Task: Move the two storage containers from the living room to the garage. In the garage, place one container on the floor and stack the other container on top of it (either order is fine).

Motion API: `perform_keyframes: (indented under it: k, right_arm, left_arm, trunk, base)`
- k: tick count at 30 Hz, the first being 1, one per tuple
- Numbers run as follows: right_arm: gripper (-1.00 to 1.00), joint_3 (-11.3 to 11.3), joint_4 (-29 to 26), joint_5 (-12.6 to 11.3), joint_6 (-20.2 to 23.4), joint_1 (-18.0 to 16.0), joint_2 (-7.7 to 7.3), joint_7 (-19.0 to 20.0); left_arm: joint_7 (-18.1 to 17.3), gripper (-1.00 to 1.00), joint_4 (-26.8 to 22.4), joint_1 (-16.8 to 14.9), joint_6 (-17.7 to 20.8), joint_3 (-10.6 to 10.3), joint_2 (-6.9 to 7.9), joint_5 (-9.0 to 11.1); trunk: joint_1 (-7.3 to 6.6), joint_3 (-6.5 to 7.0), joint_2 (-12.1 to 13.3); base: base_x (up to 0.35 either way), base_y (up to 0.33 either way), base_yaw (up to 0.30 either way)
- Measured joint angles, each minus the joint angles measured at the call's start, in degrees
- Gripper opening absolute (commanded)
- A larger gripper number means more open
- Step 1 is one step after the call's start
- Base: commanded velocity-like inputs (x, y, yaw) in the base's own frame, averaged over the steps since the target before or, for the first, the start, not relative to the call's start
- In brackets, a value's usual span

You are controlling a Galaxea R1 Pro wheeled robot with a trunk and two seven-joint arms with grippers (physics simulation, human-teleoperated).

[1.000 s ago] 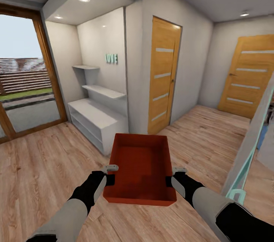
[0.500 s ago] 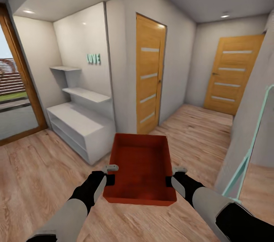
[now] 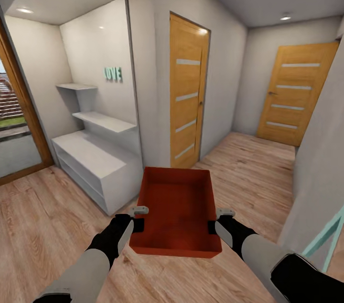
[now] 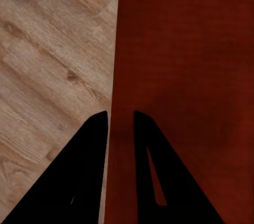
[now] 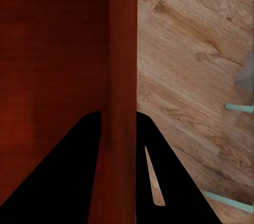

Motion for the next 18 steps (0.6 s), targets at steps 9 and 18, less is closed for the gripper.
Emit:
perform_keyframes:
  k: [9,18]
  right_arm:
    - [-1.0,-0.05,-0.01,0.05,0.0,0.0,0.0,0.01]
    - [-1.0,-0.05,-0.04,0.07,0.05,0.0,0.0,-0.03]
  left_arm:
    - [0.0,-1.0,-0.03,0.0,0.0,-0.01,0.0,0.0]
    - [0.0,-1.0,0.01,0.0,-0.01,-0.01,0.01,0.04]
  trunk:
    - [0.0,0.0,0.0]
    - [0.0,0.0,0.0]
  base:
    - [0.322,0.0,0.0]
    - [0.322,0.0,-0.058]
